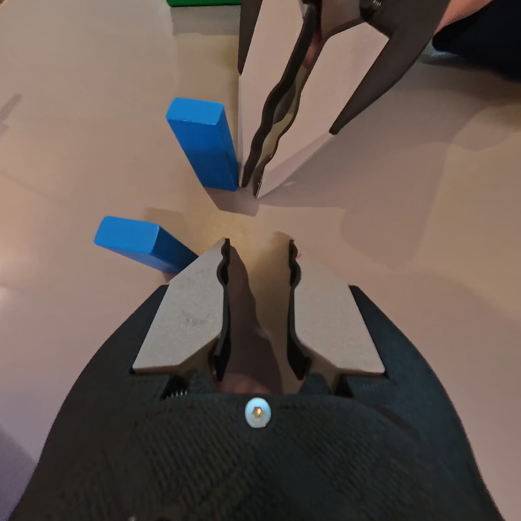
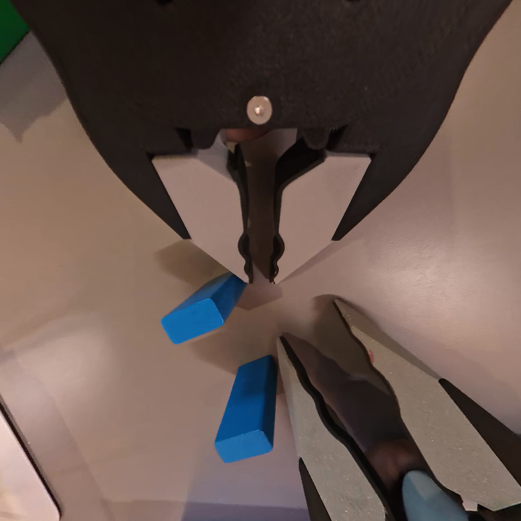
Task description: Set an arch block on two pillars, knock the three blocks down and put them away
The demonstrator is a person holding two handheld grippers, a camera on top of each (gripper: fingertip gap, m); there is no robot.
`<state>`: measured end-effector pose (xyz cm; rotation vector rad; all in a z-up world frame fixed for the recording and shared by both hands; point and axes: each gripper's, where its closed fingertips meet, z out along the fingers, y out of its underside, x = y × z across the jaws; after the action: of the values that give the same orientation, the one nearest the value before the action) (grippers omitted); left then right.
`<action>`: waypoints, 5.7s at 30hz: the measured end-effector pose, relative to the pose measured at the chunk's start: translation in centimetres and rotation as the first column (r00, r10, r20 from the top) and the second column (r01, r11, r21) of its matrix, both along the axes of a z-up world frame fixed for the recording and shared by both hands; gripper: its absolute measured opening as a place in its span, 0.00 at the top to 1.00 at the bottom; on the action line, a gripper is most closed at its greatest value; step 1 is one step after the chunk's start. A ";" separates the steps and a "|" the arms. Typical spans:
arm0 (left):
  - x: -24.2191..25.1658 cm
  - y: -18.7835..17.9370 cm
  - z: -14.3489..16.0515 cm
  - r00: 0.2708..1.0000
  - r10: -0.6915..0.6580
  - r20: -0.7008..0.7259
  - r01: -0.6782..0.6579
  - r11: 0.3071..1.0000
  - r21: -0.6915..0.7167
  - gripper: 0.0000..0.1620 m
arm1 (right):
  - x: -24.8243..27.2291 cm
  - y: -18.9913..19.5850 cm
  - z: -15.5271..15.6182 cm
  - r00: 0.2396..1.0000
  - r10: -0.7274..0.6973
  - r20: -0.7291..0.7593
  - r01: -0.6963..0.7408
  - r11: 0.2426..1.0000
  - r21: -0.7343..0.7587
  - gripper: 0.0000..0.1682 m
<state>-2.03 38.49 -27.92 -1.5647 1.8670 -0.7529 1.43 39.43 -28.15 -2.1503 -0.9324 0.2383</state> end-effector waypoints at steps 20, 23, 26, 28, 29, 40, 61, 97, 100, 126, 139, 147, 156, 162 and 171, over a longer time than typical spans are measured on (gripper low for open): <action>0.4 1.2 0.1 0.992 0.129 0.009 -0.130 0.991 0.034 0.70 | 0.0 0.3 0.2 1.000 -0.009 -0.011 0.009 1.000 0.005 0.91; -0.3 1.6 0.1 0.989 0.145 0.010 -0.145 0.989 0.035 0.69 | -0.1 0.2 0.2 1.000 -0.005 -0.009 0.005 1.000 0.006 0.90; -0.9 1.5 0.1 0.989 0.147 0.004 -0.147 0.989 0.024 0.69 | -0.1 0.1 0.3 1.000 -0.001 -0.009 0.001 1.000 0.005 0.89; -1.4 1.5 0.1 0.989 0.147 0.006 -0.147 0.989 0.031 0.69 | -0.1 0.1 0.5 1.000 0.000 -0.019 0.000 1.000 0.009 0.89; -1.6 1.5 0.2 0.989 0.149 0.014 -0.149 0.988 0.035 0.69 | -0.1 0.1 0.5 1.000 -0.001 -0.023 0.001 1.000 0.007 0.89; -2.4 6.0 4.1 0.862 0.469 0.191 -0.484 0.874 0.039 0.52 | -0.3 -0.2 0.5 1.000 0.011 -0.016 -0.011 1.000 0.006 0.89; -1.1 8.1 1.7 0.700 0.706 0.111 -0.708 0.706 -0.026 0.54 | -0.3 -0.3 1.0 1.000 0.012 -0.026 -0.012 1.000 0.020 0.89; -1.4 4.2 0.7 0.909 0.414 0.045 -0.412 0.910 -0.038 0.63 | 1.5 -0.1 1.6 0.996 -0.045 -0.078 0.045 0.999 0.003 0.89; -1.0 3.8 0.9 0.921 0.385 0.057 -0.381 0.922 -0.060 0.63 | 1.8 0.0 1.7 0.994 -0.062 -0.093 0.062 0.998 -0.004 0.85; -1.5 4.0 0.3 0.929 0.369 0.014 -0.365 0.925 -0.108 0.59 | 1.6 1.8 0.1 0.995 -0.088 -0.043 0.087 0.996 -0.015 0.80; -2.9 4.9 0.3 0.906 0.423 0.020 -0.422 0.906 -0.043 0.59 | 2.5 2.9 0.1 0.993 -0.114 -0.034 0.114 0.993 0.011 0.81; -6.6 -0.4 6.3 0.905 0.398 0.146 -0.389 0.917 -0.093 0.57 | 2.2 2.4 0.1 0.995 -0.097 -0.037 0.097 0.995 0.003 0.80; -16.7 11.2 16.1 0.688 0.677 0.261 -0.695 0.718 -0.033 0.59 | 2.0 2.2 0.2 0.995 -0.093 -0.021 0.093 0.996 0.014 0.79; -22.8 15.8 7.6 0.692 0.698 -0.182 -0.720 0.685 -0.111 0.55 | 2.3 1.9 0.1 0.994 -0.100 -0.034 0.101 0.995 0.009 0.79; -24.3 12.6 1.6 0.664 0.500 -0.556 -0.697 0.682 -0.219 0.58 | 1.9 1.9 0.1 0.996 -0.090 -0.025 0.090 0.996 0.008 0.79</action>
<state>-26.29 51.04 -26.33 -2.6677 1.3006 -0.4942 3.30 41.33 -28.02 -2.1701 -0.8184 0.2155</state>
